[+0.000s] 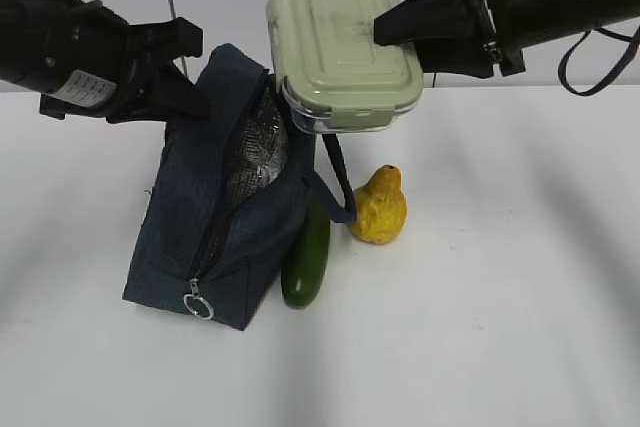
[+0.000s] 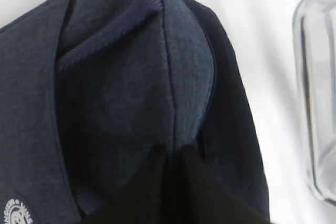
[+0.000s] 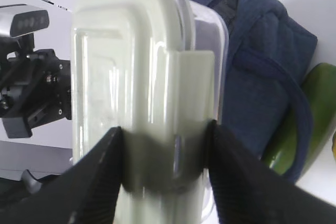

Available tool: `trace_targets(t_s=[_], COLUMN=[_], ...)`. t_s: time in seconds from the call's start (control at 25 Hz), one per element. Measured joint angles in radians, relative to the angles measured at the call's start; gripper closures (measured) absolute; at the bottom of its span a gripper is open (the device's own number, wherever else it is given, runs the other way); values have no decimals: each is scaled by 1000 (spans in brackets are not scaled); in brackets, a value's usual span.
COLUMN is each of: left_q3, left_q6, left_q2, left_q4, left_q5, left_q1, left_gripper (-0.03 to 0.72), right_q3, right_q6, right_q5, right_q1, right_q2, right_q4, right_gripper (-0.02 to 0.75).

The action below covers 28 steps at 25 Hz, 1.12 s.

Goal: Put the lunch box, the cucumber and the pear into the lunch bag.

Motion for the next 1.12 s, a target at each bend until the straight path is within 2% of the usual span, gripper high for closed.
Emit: trace_targets(t_s=[0.32,0.72,1.08,1.12], left_q3=[0,0,0,0], left_q6=[1,3,4,4], left_q2=[0,-32,-42,-42], left_q4=[0,-13,-35,-37], left_q5=[11,5,-6,-7], left_q1=[0,0,0,0], left_gripper=[685,685,685,685], right_q3=[0,2,2,2], right_q6=[-6,-8,5,23], right_q5=[-162,-231,-242,-240], right_q1=[92,116,175,182], right_q2=[0,3,24,32], right_q4=[12,19,-67,-103], right_gripper=[358,358,358,358])
